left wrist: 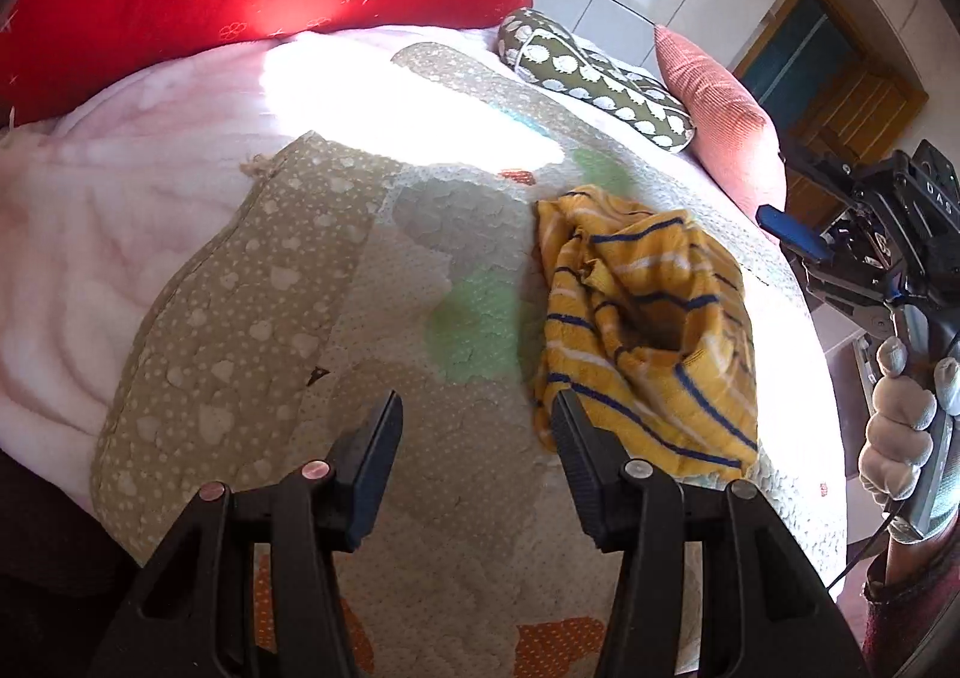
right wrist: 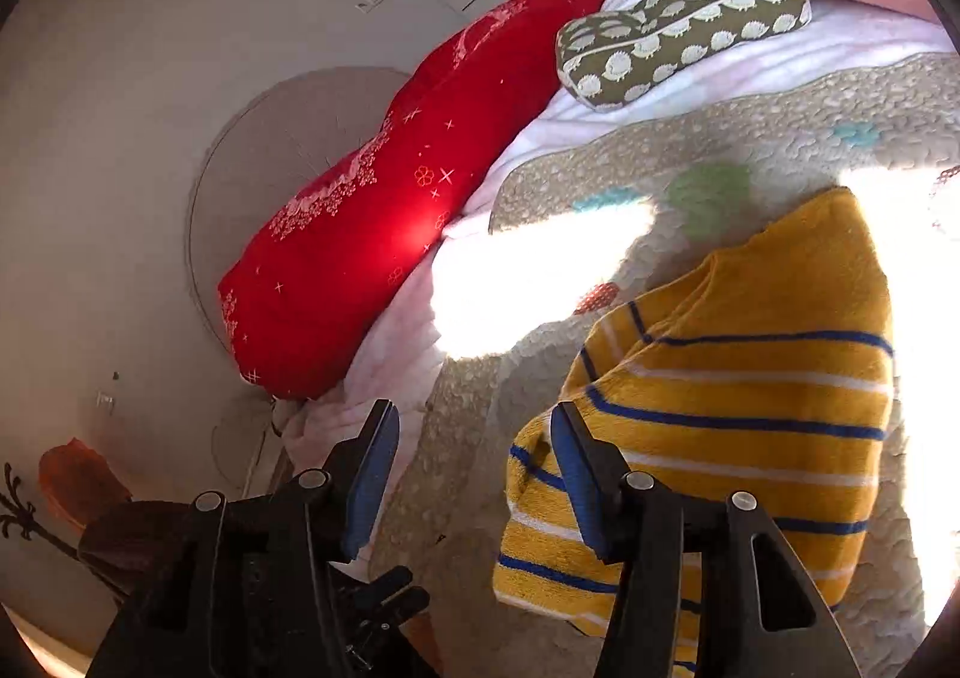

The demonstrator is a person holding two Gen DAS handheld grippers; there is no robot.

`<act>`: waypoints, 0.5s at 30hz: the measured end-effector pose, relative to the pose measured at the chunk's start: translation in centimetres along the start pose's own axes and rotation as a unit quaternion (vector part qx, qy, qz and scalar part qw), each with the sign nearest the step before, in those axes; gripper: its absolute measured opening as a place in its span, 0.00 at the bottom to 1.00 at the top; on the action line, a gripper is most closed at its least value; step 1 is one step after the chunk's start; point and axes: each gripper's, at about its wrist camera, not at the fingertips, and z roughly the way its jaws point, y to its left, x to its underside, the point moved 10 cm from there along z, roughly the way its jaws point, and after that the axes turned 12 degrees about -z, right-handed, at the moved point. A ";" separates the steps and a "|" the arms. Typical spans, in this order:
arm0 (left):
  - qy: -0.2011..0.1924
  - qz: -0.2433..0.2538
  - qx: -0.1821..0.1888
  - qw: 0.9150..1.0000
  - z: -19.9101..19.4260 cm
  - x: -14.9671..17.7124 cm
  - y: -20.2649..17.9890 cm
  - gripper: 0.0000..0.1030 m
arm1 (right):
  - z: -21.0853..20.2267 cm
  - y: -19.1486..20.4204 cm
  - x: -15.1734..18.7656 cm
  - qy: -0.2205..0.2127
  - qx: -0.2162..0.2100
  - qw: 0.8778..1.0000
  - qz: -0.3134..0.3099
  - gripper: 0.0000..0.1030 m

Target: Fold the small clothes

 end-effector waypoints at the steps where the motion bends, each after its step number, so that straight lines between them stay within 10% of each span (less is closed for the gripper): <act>1: -0.004 0.014 0.003 1.000 0.1 -0.3 -1.5 0.49 | -1.2 -1.0 0.1 -0.008 0.023 1.000 -0.006 0.55; 9: 0.006 0.088 0.020 0.996 6.0 -4.1 -12.7 0.56 | -4.4 -7.7 4.3 -0.013 0.101 0.995 0.012 0.46; 15: 0.052 0.078 -0.097 0.991 13.1 -4.3 -8.3 0.56 | -2.9 -9.3 7.5 0.018 0.107 0.994 0.002 0.46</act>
